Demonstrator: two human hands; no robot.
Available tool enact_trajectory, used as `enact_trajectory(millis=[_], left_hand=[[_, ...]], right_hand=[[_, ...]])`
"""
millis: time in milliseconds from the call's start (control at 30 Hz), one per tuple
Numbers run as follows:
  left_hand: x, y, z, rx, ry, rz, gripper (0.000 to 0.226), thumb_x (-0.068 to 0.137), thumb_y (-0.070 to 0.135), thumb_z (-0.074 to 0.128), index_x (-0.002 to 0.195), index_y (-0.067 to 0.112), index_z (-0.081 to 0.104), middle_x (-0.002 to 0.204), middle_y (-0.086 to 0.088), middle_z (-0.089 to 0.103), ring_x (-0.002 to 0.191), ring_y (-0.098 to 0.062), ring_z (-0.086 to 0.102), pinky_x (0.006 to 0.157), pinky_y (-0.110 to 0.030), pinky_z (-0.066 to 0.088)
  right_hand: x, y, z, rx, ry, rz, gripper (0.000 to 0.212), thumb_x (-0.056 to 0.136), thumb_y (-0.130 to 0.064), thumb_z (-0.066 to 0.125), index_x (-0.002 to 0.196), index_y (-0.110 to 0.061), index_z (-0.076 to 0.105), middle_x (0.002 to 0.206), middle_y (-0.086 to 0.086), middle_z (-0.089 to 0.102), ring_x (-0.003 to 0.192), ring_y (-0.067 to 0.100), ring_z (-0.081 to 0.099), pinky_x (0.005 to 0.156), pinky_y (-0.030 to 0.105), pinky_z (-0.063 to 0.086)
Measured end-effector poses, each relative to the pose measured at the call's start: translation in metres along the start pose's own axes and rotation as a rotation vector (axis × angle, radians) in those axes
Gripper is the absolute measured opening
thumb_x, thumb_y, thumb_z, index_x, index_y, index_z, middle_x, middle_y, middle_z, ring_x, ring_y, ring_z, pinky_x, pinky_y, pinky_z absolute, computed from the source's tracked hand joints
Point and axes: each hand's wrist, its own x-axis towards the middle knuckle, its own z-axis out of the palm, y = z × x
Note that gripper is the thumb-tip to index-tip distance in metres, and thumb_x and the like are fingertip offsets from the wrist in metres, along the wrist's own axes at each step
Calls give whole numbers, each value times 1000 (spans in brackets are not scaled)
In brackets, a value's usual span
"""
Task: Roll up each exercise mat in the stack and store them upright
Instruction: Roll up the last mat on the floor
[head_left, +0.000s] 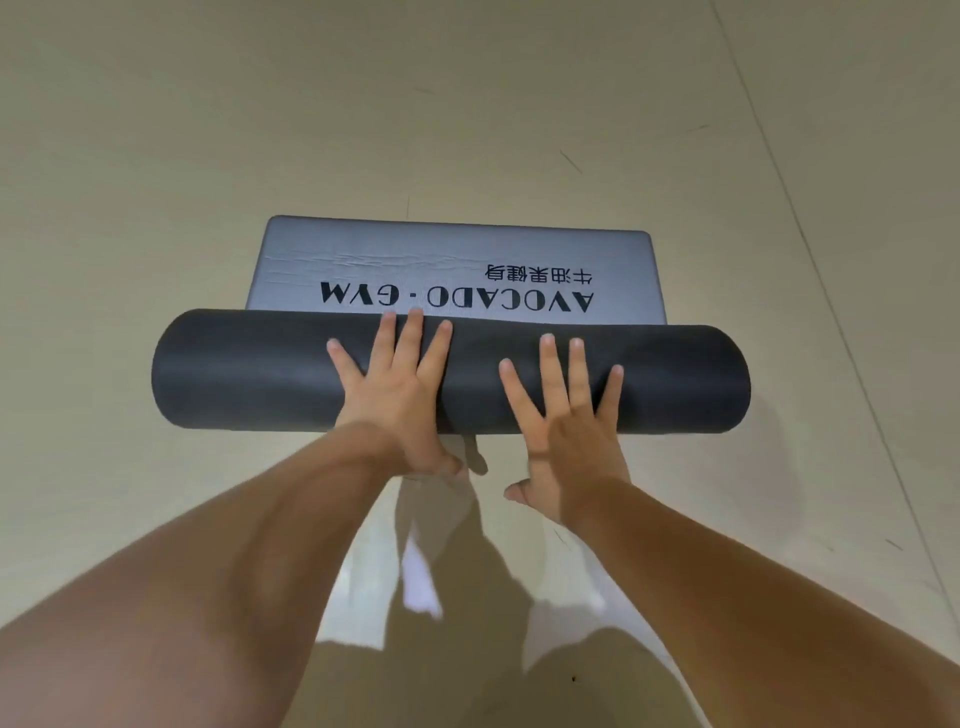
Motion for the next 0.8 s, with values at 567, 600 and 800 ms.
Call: enact_trajectory(millis=[567, 600, 800], left_hand=[[58, -8, -26, 201, 190, -31, 108, 83, 13, 69, 159, 23, -7, 160, -20, 16, 150, -43, 11, 111, -79, 15], [56, -8, -27, 215, 181, -23, 108, 81, 14, 71, 159, 23, -4, 156, -19, 23, 147, -43, 18, 110, -78, 18], [39, -4, -33, 308, 162, 19, 110, 76, 19, 79, 155, 24, 3, 142, -17, 39, 127, -40, 38, 106, -72, 31]], right_hand=[[115, 37, -58, -19, -66, -2, 128, 68, -36, 85, 163, -36, -1, 155, 10, 37, 145, 34, 32, 119, 68, 19], [112, 37, -59, -18, -59, -9, 125, 70, -37, 84, 163, -36, 1, 155, 10, 38, 145, 35, 33, 119, 68, 20], [83, 26, -51, -9, -3, 2, 111, 79, -39, 80, 163, -35, 8, 151, 10, 45, 140, 35, 41, 118, 66, 25]])
